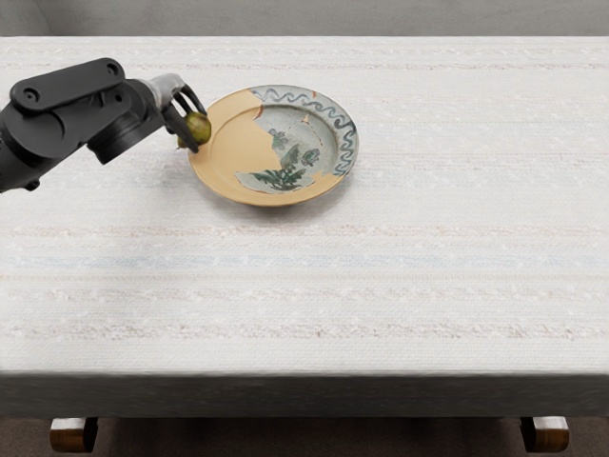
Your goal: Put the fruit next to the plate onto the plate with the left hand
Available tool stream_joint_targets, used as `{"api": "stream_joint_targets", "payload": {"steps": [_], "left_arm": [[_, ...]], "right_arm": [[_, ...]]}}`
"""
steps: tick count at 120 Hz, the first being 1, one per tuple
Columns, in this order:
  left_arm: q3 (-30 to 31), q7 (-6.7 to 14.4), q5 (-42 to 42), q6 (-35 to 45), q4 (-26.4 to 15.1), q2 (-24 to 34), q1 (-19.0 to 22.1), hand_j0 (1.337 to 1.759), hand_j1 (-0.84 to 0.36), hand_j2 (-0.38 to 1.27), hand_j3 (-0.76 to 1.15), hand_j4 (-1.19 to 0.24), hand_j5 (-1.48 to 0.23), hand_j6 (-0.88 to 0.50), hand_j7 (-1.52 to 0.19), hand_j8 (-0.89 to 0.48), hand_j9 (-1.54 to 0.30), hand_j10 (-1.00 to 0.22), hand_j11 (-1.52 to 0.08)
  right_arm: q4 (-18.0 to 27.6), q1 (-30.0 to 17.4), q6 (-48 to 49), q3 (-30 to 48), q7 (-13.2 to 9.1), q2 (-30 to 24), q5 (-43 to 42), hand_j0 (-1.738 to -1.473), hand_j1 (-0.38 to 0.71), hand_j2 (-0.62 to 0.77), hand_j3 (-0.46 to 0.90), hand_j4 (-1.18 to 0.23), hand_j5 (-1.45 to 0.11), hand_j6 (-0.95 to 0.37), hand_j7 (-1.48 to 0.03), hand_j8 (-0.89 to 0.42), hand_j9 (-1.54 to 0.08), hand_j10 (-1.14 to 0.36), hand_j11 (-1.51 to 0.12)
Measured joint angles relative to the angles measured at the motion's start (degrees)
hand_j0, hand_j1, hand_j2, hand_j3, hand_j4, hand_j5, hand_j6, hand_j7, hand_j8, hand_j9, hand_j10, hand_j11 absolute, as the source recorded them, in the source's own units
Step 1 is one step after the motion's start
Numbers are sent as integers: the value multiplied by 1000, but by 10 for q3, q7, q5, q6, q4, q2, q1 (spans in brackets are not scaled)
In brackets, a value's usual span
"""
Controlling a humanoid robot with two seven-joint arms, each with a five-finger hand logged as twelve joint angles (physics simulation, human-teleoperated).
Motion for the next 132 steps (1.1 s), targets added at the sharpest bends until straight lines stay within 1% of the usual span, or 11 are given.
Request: {"api": "stream_joint_targets", "payload": {"steps": [7,31,40,44,53,62,71,85,110,122,132], "left_arm": [[-1,7,0,-1,0,-18,-2,1656,-310,362,-3,-575,-881,-446,-880,-513,-869,-654,-869],[-3,27,-2,-3,-1,-63,-4,1658,-352,512,-1,-580,-884,-448,-871,-527,-865,-655,-866],[-7,35,-1,-3,-1,-72,-6,1657,-342,469,-1,-583,-876,-452,-865,-526,-862,-653,-863],[-8,36,0,-3,-1,-74,-6,1657,-292,415,-1,-548,-805,-431,-796,-493,-794,-601,-794],[-27,37,1,-2,-1,-79,-1,1658,-107,290,0,-390,-572,-309,-565,-353,-564,-427,-564],[-54,38,1,-2,-1,-78,-2,1658,21,204,0,-281,-409,-225,-405,-255,-404,-307,-404],[-83,38,1,-12,-2,-78,-1,1658,110,144,0,-205,-297,-167,-294,-188,-293,-223,-293],[-157,38,-7,-88,-3,-68,18,1658,197,85,0,-132,-187,-110,-185,-122,-184,-141,-184],[-243,8,-78,-225,-3,-23,28,1658,269,35,0,-71,-96,-63,-95,-67,-95,-74,-95],[-262,-13,-127,-308,-3,6,36,1658,284,24,0,-57,-76,-52,-75,-55,-75,-58,-75],[-268,-26,-172,-355,-3,36,61,1658,292,18,0,-50,-65,-47,-65,-48,-65,-51,-65]], "right_arm": [[0,0,0,0,0,0,0,-1658,-349,0,0,0,0,0,0,0,0,0,0],[0,0,0,0,0,0,0,-1658,-349,0,0,0,0,0,0,0,0,0,0],[0,0,0,0,0,0,0,-1658,-349,0,0,0,0,0,0,0,0,0,0],[0,0,0,0,0,0,0,-1658,-349,0,0,0,0,0,0,0,0,0,0],[0,0,0,0,0,0,0,-1658,-349,0,0,0,0,0,0,0,0,0,0],[0,0,0,0,0,0,0,-1658,-349,0,0,0,0,0,0,0,0,0,0],[0,0,0,0,0,0,0,-1658,-349,0,0,0,0,0,0,0,0,0,0],[0,0,0,0,0,0,0,-1658,-349,0,0,0,0,0,0,0,0,0,0],[0,0,0,0,0,0,0,-1658,-349,0,0,0,0,0,0,0,0,0,0],[0,0,0,0,0,0,0,-1658,-349,0,0,0,0,0,0,0,0,0,0],[0,0,0,0,0,0,0,-1658,-349,0,0,0,0,0,0,0,0,0,0]]}}
